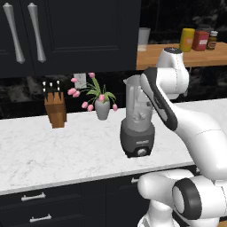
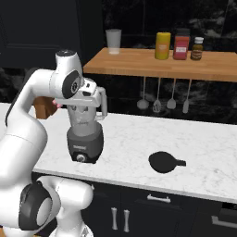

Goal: Close the lid blender by securely placing the lid on top.

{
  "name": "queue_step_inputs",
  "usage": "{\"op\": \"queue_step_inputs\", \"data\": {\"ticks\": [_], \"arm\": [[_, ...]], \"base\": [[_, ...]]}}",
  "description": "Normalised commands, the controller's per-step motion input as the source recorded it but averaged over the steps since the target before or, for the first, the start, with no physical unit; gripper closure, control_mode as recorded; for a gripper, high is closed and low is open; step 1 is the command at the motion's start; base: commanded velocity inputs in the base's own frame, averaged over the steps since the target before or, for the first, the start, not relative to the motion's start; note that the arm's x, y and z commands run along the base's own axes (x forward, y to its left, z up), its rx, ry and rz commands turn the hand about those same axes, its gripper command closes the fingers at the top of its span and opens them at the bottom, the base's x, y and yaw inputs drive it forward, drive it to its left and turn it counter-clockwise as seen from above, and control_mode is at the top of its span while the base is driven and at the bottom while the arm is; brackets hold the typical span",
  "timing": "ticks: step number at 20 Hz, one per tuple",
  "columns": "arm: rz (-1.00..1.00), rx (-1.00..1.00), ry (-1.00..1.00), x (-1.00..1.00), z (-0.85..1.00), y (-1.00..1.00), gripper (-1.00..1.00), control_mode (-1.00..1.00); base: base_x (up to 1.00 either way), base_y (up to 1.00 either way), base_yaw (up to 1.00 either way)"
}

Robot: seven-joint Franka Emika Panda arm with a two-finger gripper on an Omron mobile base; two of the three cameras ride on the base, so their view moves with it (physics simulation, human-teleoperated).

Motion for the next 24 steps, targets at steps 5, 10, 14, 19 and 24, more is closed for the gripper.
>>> {"op": "queue_step_inputs", "data": {"ticks": [5,10,14,19,24], "arm": [[0.00,0.00,-0.01,-0.15,0.00,0.00,-1.00,-1.00],[0.00,0.08,-0.08,-0.55,-0.01,-0.52,-1.00,-1.00],[0.00,0.19,-0.08,-0.66,-0.04,-0.99,-1.00,-1.00],[-0.03,0.21,0.00,-0.47,-0.19,-1.00,-1.00,-1.00],[-0.07,0.14,0.00,-0.20,-0.28,-0.95,-1.00,-1.00]], "base": [[0.00,0.00,0.00],[0.00,0.00,0.00],[0.00,0.00,0.00],[0.00,0.00,0.00],[0.00,0.00,0.00]]}}
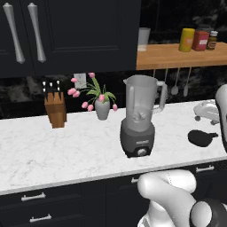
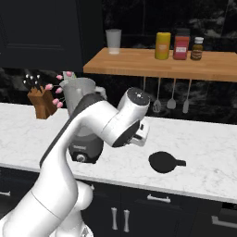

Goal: Close the lid blender by securely placing the lid on top.

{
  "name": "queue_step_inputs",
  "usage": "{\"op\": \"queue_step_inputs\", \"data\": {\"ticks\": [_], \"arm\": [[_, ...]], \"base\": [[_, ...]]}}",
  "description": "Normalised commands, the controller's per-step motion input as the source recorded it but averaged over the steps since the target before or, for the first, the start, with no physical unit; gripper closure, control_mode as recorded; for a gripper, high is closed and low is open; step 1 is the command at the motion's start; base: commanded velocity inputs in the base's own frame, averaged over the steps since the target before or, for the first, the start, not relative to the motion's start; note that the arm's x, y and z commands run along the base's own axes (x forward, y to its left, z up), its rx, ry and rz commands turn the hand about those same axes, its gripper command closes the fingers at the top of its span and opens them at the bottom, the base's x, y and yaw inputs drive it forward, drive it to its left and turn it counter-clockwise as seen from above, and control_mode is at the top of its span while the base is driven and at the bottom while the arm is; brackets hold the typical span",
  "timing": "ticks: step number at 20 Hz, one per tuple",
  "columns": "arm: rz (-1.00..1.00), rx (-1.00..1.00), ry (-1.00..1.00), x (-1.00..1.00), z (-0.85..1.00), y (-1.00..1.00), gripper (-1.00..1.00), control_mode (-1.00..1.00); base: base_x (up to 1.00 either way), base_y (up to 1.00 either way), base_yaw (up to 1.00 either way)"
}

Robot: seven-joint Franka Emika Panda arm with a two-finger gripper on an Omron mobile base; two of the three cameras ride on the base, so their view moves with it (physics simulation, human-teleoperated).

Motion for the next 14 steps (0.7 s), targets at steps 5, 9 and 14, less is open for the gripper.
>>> {"op": "queue_step_inputs", "data": {"ticks": [5,9,14], "arm": [[-0.24,0.10,0.12,-0.02,-0.41,-0.79,-1.00,-1.00],[-0.42,0.16,0.33,0.14,-0.44,-0.97,-1.00,-1.00],[-0.40,0.19,0.39,0.34,-0.50,-0.99,-1.00,-1.00]], "base": [[0.00,0.00,0.00],[0.00,0.00,0.00],[0.00,0.00,0.00]]}}
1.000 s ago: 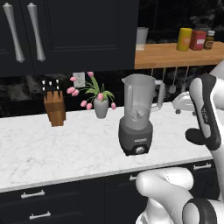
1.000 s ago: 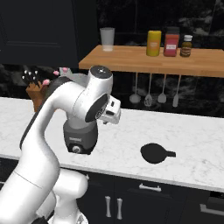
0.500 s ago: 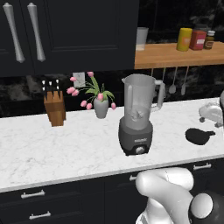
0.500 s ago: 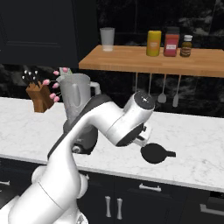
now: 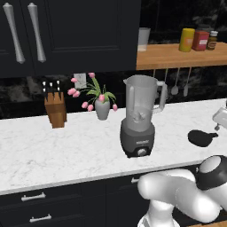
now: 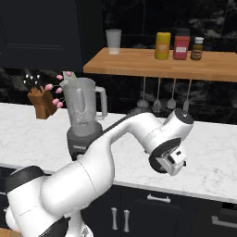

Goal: Close the lid blender by securely placing the lid on top.

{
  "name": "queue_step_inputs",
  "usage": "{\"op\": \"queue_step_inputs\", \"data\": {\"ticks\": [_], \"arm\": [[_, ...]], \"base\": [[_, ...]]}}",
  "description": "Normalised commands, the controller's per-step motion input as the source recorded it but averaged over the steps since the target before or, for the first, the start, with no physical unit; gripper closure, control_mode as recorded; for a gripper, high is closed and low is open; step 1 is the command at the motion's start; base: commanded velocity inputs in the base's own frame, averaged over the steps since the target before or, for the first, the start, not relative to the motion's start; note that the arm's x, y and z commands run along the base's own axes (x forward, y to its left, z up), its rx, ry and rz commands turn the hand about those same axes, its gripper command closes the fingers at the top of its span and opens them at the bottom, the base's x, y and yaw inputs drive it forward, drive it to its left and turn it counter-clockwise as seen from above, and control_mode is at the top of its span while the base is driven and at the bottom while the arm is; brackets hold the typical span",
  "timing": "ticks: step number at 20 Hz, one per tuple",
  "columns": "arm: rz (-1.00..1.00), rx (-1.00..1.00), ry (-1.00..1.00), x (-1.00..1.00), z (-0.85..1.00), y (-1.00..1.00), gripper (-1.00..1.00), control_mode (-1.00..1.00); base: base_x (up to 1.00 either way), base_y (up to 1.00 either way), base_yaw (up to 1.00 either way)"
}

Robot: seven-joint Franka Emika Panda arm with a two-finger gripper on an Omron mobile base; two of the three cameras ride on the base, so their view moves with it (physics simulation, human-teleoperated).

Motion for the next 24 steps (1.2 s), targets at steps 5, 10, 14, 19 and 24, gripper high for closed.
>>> {"op": "queue_step_inputs", "data": {"ticks": [5,10,14,19,24], "arm": [[-0.25,0.21,0.28,0.36,-0.39,-0.83,-1.00,-1.00],[-0.11,0.20,0.17,0.26,-0.33,-0.73,-1.00,-1.00],[-0.13,0.07,0.16,0.42,-0.26,-0.18,-1.00,-1.00],[-0.13,0.06,0.08,0.49,-0.33,-0.09,-1.00,-1.00],[-0.09,0.04,0.05,0.48,-0.21,-0.23,-1.00,-1.00]], "base": [[0.00,0.00,0.00],[0.00,0.00,0.00],[0.00,0.00,0.00],[0.00,0.00,0.00],[0.00,0.00,0.00]]}}
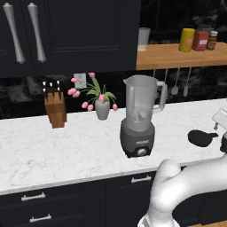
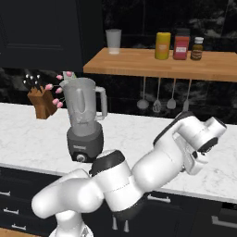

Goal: Close the lid blender by securely placing the lid on top.

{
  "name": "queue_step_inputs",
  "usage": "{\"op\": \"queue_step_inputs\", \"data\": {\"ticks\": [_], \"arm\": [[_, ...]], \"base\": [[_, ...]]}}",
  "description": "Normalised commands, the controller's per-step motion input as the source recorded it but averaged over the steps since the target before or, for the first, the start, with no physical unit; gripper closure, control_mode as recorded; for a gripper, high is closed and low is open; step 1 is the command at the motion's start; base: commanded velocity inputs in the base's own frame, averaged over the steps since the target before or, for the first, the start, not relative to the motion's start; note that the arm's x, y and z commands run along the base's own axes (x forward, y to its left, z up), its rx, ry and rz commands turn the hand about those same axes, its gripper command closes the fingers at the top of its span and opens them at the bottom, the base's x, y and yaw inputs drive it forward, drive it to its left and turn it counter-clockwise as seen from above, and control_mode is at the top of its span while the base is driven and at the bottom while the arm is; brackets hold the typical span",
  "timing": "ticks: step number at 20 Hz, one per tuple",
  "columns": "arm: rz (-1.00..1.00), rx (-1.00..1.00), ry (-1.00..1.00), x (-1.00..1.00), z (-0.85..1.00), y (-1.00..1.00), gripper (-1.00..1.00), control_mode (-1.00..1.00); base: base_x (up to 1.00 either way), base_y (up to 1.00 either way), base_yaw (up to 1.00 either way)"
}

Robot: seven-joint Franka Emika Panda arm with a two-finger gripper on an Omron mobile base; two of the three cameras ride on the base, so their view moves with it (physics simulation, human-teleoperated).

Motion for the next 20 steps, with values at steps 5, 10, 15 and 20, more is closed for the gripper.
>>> {"op": "queue_step_inputs", "data": {"ticks": [5,10,15,20], "arm": [[-0.09,0.01,0.05,0.36,-0.32,-0.05,-1.00,-1.00],[-0.05,0.01,0.01,0.04,-0.14,0.01,-1.00,-1.00],[0.00,0.06,0.00,0.00,-0.14,-0.10,-1.00,-1.00],[0.00,0.01,0.00,0.00,-0.14,0.00,-1.00,-1.00]], "base": [[0.00,0.00,0.00],[0.00,0.00,0.00],[0.00,0.00,0.00],[0.00,0.00,0.00]]}}
